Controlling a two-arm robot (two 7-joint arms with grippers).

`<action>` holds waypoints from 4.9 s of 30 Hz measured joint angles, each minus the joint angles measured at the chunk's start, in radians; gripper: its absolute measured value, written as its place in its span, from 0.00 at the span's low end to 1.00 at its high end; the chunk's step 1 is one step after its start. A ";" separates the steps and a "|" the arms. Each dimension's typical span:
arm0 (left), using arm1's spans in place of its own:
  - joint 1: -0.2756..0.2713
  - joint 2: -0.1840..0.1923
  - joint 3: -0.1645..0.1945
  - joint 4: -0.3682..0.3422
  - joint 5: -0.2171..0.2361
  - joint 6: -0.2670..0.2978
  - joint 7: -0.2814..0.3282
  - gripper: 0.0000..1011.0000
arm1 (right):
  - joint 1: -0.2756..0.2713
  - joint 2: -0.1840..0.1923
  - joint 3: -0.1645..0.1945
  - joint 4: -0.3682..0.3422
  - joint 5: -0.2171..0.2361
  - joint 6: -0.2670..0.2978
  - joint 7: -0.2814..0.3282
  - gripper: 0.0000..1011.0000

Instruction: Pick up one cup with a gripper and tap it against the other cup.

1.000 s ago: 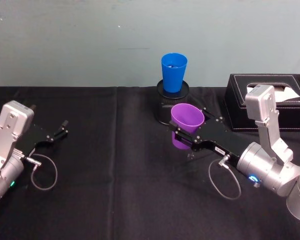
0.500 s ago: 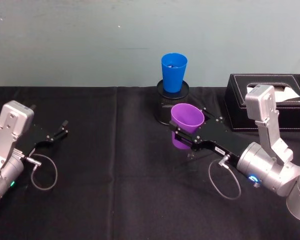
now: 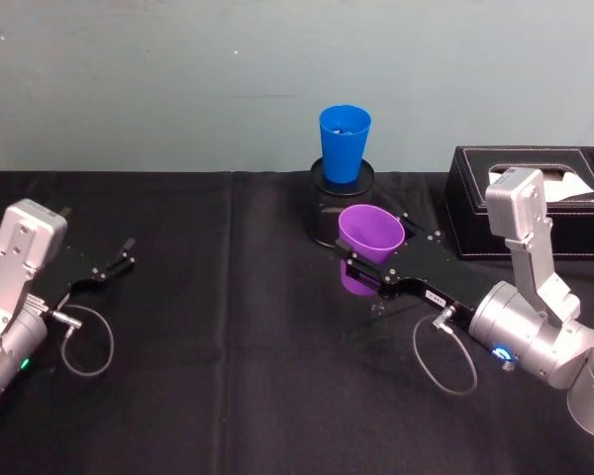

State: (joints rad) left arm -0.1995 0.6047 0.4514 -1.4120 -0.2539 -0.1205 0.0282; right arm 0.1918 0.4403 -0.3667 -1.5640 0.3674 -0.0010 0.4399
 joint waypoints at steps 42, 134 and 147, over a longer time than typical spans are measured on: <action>0.000 0.000 0.000 0.000 0.000 0.000 0.000 0.99 | 0.000 0.000 0.000 0.000 0.000 0.000 0.000 0.73; 0.000 0.000 0.000 0.000 0.000 0.000 0.000 0.99 | 0.393 -0.183 -0.027 0.453 -0.004 0.144 -0.008 0.73; 0.000 0.000 0.000 0.000 0.000 0.000 0.000 0.99 | 0.393 -0.183 -0.027 0.453 -0.005 0.145 -0.008 0.73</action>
State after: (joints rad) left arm -0.1995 0.6047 0.4514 -1.4120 -0.2539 -0.1205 0.0283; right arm 0.5850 0.2570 -0.3939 -1.1108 0.3624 0.1436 0.4321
